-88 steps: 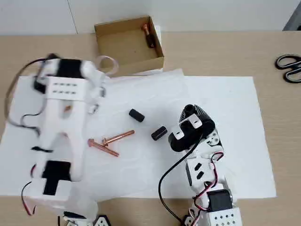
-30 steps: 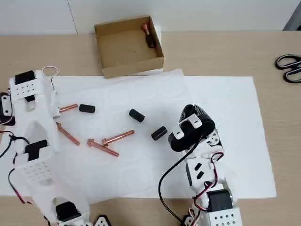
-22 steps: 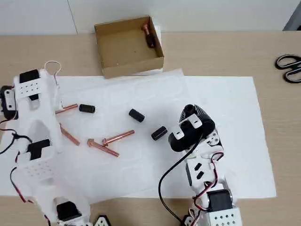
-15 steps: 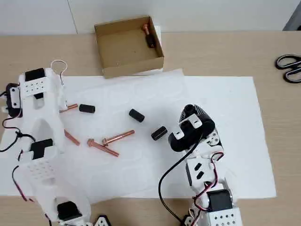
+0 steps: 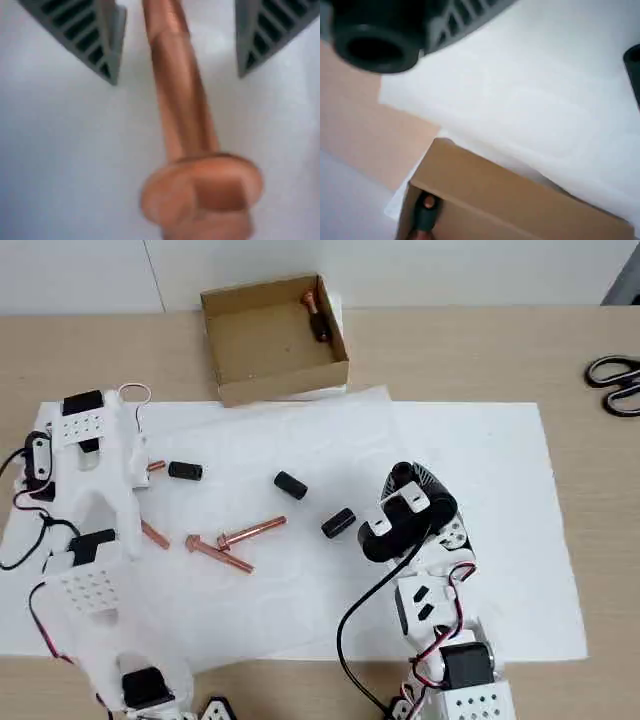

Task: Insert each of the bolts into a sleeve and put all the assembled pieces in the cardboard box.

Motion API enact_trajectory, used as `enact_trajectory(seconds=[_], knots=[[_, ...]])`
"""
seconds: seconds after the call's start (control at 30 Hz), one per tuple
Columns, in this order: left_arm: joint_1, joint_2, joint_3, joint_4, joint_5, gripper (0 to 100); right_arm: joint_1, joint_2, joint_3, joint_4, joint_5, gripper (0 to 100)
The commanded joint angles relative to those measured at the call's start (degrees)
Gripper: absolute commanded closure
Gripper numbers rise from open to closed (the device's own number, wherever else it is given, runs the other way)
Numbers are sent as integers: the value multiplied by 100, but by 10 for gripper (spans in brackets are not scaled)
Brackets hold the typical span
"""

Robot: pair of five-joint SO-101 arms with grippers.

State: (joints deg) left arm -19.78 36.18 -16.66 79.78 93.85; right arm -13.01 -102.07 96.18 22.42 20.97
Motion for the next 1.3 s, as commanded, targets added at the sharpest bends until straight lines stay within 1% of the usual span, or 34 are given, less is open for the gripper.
enact_trajectory(seconds=[0.0,0.13,0.27,0.37,0.5,0.6,0.8,1.0,1.17,1.27], knots=[[0,229,22,44,88,855,-22,-92,9,13,18,995],[0,281,22,18,97,866,-22,-92,9,13,18,995],[0,281,22,70,97,975,-22,-92,9,13,18,995],[0,246,22,70,97,993,-22,-92,9,13,18,995],[0,193,-84,88,79,993,-22,-92,9,13,18,995],[9,9,-497,413,62,993,-22,-92,9,13,18,995],[18,-422,-1842,1213,53,993,-22,-92,9,13,18,995],[26,-501,-2888,1952,44,993,-22,-92,9,13,18,995],[35,-545,-3530,2075,-659,993,-22,-92,18,13,18,995],[211,-765,-3785,2066,-1582,993,-22,-92,26,13,18,995]])
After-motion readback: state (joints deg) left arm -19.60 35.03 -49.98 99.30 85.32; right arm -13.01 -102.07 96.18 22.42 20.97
